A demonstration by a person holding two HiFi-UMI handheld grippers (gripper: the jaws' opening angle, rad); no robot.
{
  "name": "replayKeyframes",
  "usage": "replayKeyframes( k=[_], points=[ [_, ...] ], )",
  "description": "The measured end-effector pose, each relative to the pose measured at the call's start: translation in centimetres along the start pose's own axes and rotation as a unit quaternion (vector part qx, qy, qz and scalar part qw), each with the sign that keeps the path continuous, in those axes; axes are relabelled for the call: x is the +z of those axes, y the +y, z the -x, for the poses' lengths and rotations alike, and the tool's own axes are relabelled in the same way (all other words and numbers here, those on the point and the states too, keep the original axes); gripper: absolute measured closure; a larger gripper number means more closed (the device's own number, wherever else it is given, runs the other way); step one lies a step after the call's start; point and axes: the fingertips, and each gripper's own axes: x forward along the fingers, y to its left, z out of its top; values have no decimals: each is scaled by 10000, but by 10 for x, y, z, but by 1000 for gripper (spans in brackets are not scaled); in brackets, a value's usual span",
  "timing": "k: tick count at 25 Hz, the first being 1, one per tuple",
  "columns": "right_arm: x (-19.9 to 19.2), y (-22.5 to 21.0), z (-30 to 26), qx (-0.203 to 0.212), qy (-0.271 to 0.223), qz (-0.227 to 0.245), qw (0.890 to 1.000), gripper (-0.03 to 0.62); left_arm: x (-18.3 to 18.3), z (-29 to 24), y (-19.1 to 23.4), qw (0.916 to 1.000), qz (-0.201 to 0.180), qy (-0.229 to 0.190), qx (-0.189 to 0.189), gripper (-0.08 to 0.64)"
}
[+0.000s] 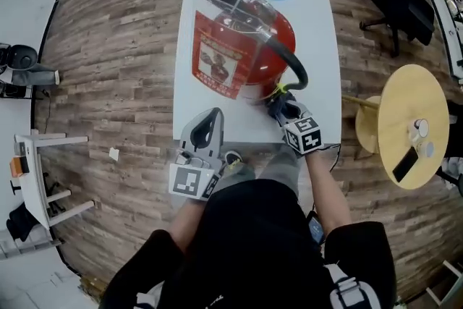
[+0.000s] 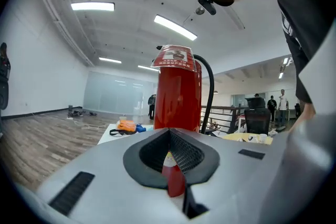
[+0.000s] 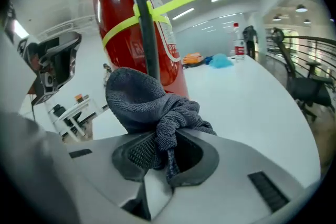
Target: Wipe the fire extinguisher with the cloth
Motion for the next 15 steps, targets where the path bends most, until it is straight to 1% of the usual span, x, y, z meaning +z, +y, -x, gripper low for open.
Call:
replayKeyframes(
  k=[1,3,6,8,10,12,14,15],
  points=[
    [-1,1,0,-277,-75,-244,9993,511,0,6,7,10000,34,-16,-87,538],
    [-5,7,1,-662,-142,-696,9953,509,3,22,20,9997,84,-49,-205,538],
    [-11,23,2,-968,-204,-1108,9889,509,1,41,39,9994,162,-54,-296,538],
    [-13,32,2,-1064,-242,-1319,9852,509,-2,48,49,9992,230,-39,-337,538],
    [-14,39,3,-1146,-303,-1662,9789,509,-3,53,56,9989,272,-13,-381,538],
    [-13,52,2,-1020,-342,-1955,9748,509,-2,55,60,9987,262,-16,-440,538],
    [-11,67,-5,-841,-316,-1920,9773,509,0,55,63,9985,237,-34,-483,538],
    [-10,66,-8,-933,-347,-1876,9772,509,0,54,65,9985,229,-48,-492,538]
  ],
)
